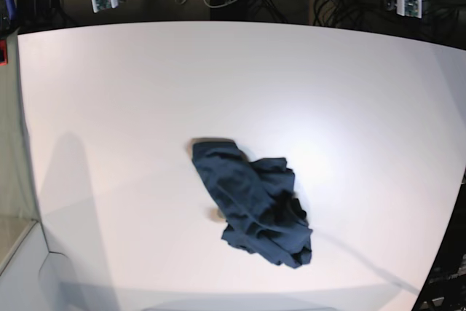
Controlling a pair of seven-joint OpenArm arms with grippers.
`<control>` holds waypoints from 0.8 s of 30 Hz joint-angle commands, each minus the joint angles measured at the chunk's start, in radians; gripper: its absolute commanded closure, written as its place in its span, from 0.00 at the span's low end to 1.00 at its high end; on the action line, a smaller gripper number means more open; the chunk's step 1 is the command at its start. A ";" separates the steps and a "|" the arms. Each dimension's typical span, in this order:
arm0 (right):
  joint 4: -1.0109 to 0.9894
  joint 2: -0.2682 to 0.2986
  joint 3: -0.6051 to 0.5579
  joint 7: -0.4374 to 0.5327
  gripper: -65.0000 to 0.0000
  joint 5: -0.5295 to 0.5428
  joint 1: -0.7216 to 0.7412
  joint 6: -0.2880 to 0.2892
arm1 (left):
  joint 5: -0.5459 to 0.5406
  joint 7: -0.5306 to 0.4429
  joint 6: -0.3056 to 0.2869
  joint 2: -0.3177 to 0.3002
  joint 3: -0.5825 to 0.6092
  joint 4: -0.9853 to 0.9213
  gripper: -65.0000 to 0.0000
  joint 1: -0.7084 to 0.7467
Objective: Layout the t-shirt on the table in an organized manner, then fold the t-shirt properly
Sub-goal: 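Reach the right gripper down and grasp the crumpled navy t-shirt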
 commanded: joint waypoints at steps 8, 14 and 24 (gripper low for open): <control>0.024 -0.003 -0.007 0.028 1.00 -0.002 0.159 -0.003 | -0.297 0.123 0.008 0.010 -0.296 0.013 1.00 -0.138; 0.026 -0.009 -0.088 0.024 0.96 -0.002 0.382 -0.003 | -0.378 0.361 0.007 0.010 -0.461 0.013 1.00 -0.311; 0.001 -0.089 -0.301 -0.108 0.52 -0.002 0.868 -0.003 | -0.409 0.547 -0.285 0.021 -0.619 0.013 0.55 -0.476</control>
